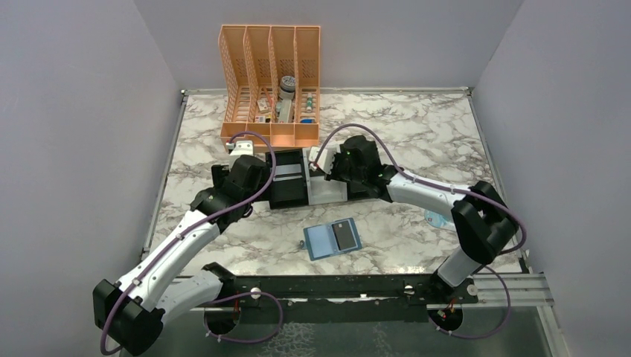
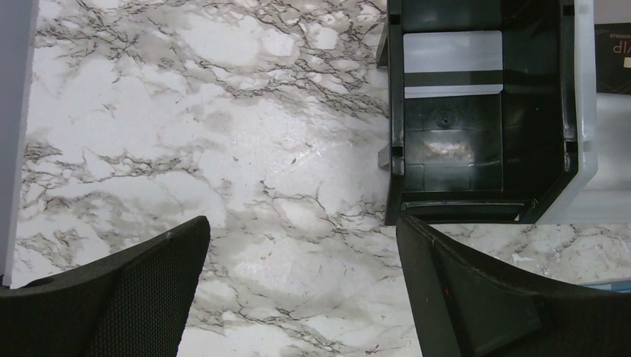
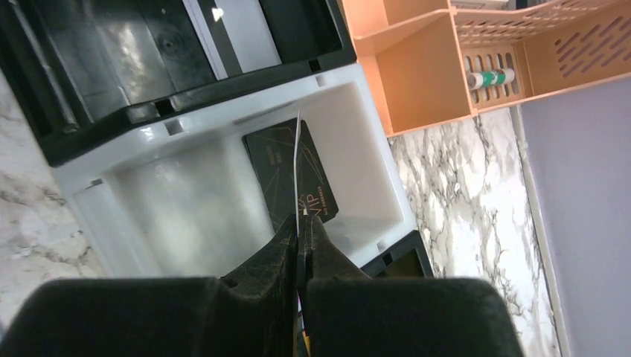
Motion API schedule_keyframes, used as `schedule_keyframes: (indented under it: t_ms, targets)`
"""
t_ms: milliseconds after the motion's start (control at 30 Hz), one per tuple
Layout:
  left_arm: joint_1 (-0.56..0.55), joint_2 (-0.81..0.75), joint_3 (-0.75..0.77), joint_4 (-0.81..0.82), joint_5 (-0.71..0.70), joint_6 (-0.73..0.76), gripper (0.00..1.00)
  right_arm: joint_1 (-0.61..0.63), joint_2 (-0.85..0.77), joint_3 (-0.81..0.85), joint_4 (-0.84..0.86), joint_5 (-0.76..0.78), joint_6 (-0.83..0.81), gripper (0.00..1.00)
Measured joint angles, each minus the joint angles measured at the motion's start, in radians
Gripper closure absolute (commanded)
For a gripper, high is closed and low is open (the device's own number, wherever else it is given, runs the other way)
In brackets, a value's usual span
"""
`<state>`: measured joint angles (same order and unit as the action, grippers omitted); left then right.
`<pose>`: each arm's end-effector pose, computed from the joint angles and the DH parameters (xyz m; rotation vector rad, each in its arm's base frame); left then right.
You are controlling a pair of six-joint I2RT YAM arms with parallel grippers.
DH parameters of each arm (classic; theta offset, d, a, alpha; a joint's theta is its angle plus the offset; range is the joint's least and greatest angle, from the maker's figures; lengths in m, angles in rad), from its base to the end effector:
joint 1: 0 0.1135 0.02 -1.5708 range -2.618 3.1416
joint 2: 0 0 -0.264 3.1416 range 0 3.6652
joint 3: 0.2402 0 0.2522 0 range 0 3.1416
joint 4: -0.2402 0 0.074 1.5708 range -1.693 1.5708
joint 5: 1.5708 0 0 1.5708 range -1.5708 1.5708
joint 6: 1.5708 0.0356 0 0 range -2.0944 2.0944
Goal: Take the credit cards out of the card holder
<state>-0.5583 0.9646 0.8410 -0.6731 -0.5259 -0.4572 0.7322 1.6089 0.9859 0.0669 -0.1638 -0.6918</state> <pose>0.1734 -0.0873 0.2849 -0.1314 2.2350 0.0824 0.2614 0.2428 0.2255 -1.4602 1.5438 0.1980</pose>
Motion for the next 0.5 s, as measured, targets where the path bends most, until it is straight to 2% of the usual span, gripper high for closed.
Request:
schedule_keyframes:
  t_ms: [500]
  targets:
    - [0.007,-0.006,0.000,0.003,-0.007,0.000,0.01,0.002,0.248,0.167,-0.053,0.139,-0.137,0.99]
